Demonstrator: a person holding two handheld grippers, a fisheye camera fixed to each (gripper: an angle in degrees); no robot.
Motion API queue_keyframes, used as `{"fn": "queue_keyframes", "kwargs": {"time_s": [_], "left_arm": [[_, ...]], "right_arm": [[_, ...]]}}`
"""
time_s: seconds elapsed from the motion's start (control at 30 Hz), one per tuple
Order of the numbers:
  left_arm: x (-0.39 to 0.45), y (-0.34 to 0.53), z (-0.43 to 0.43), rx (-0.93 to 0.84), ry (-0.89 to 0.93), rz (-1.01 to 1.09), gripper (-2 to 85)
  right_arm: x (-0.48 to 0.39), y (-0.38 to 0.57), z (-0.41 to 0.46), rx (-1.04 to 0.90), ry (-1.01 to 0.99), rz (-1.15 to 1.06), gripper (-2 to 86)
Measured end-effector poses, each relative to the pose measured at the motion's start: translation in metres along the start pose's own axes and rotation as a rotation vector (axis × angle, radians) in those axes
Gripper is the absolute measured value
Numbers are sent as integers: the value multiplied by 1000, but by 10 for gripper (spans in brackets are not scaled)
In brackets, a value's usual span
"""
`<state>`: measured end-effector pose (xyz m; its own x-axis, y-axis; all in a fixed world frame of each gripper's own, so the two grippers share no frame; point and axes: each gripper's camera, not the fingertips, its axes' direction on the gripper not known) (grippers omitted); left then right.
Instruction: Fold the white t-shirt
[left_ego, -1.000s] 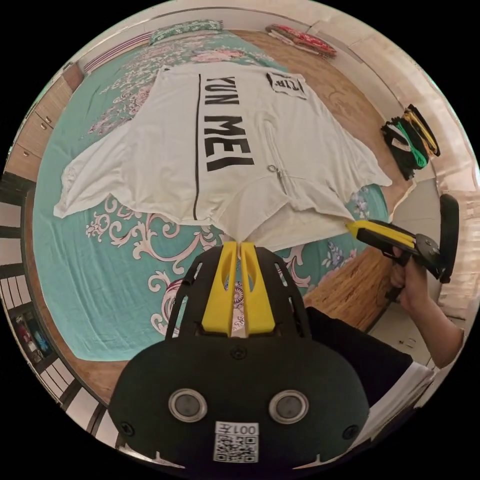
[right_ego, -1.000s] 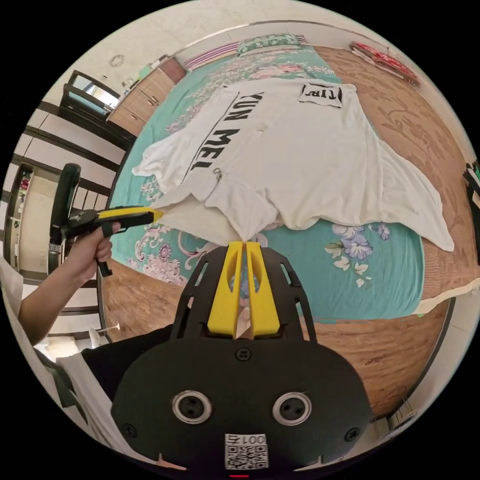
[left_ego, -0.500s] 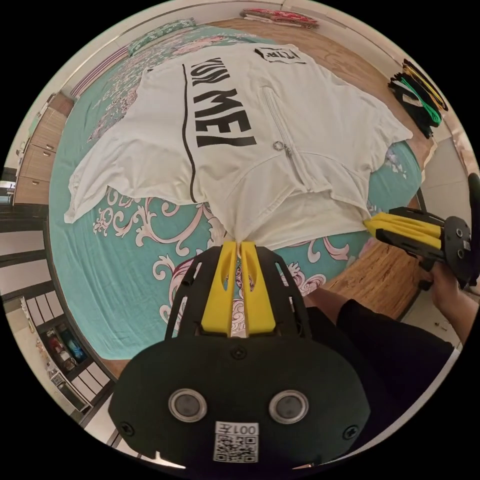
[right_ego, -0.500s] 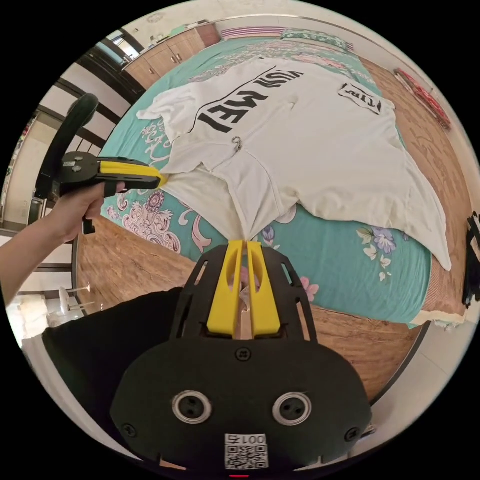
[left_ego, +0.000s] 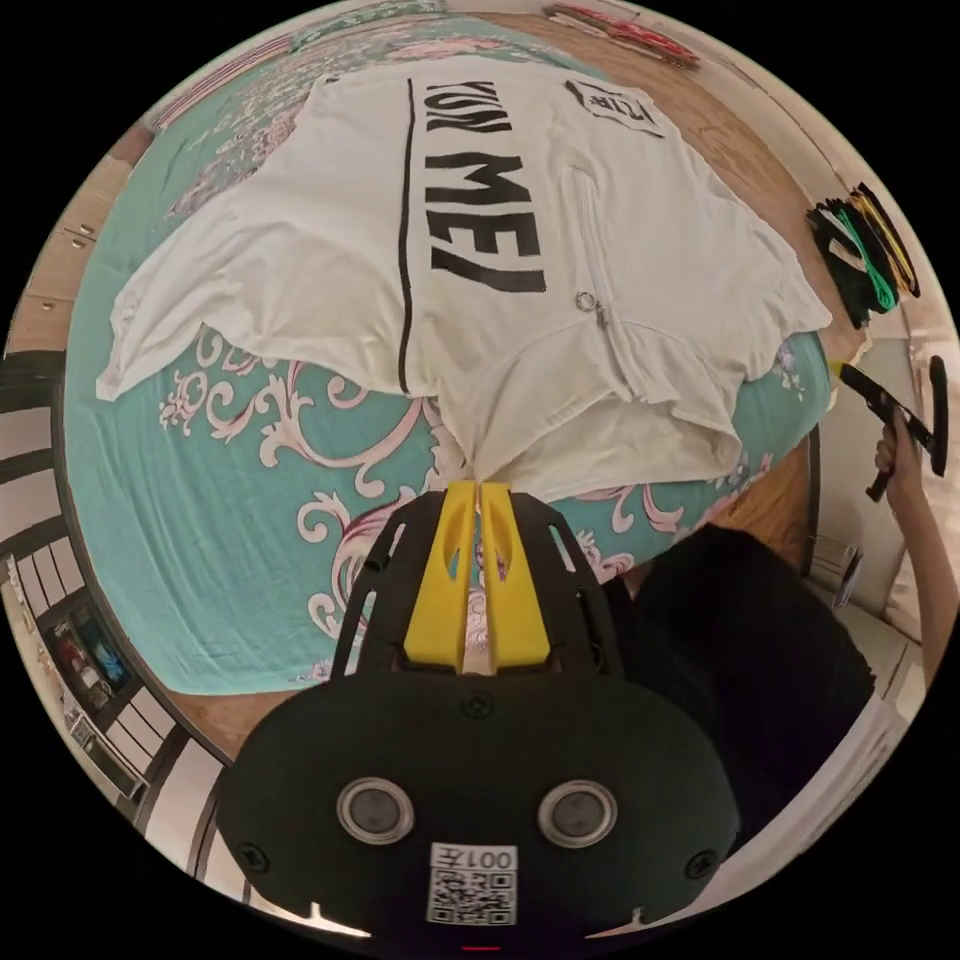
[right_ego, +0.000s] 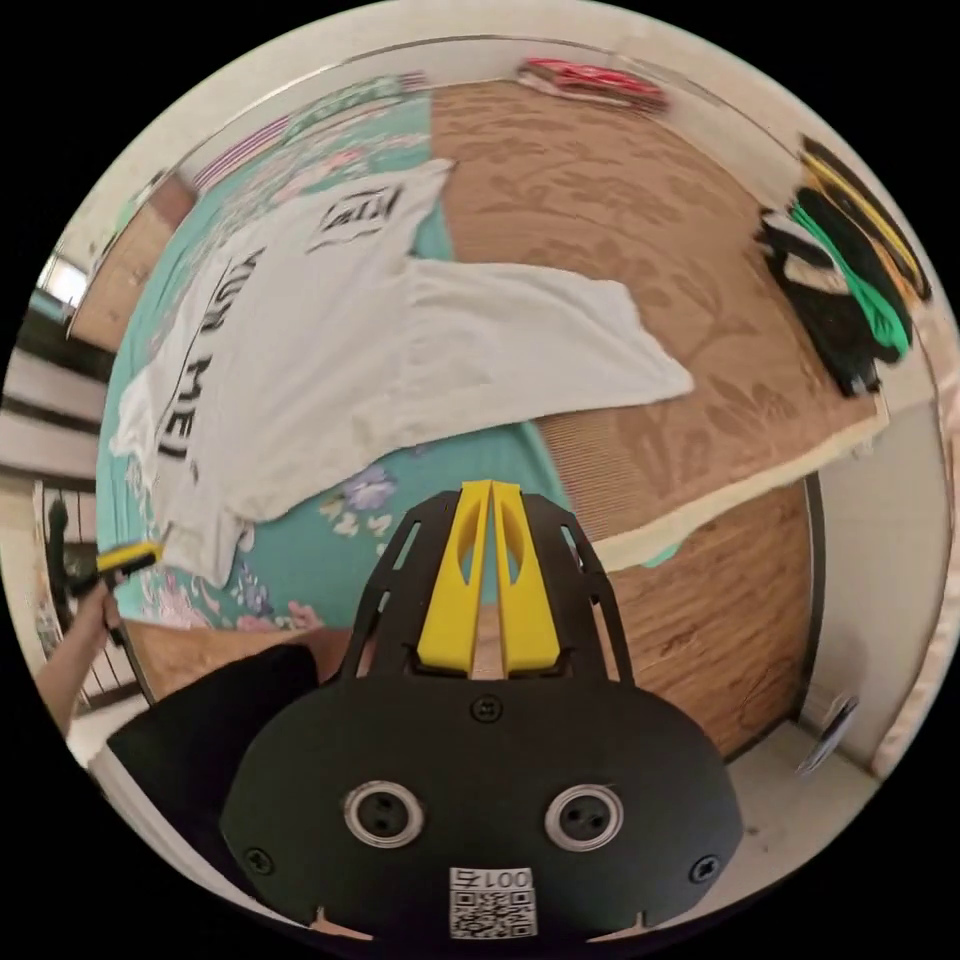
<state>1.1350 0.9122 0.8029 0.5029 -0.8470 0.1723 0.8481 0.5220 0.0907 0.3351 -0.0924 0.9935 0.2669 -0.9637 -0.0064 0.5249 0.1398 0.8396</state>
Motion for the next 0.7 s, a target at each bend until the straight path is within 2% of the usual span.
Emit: {"fn": "queue_keyframes", "kwargs": {"time_s": [0.1, 0.27, 0.37, 0.47, 0.53, 0.63, 0.7], "left_arm": [[7, 6, -27, -5, 61, 22, -9], [103, -21, -76, 37, -212, 278, 3], [199, -53, -87, 184, -214, 500, 31], [306, -90, -77, 291, -86, 715, 56], [387, -117, -53, 357, -139, 832, 78], [460, -153, -12, 318, -293, 783, 87], [487, -162, 3, 284, -254, 797, 89]], "right_arm": [[55, -12, -10, 73, -43, 110, 23], [112, -90, -13, 112, -22, -83, 72], [144, -147, 18, 66, -85, -195, 80], [166, -199, 52, 4, -207, -308, 79], [170, -223, 67, -50, -241, -407, 80], [170, -242, 97, -169, -208, -562, 79], [171, -246, 108, -189, -170, -638, 76]]}}
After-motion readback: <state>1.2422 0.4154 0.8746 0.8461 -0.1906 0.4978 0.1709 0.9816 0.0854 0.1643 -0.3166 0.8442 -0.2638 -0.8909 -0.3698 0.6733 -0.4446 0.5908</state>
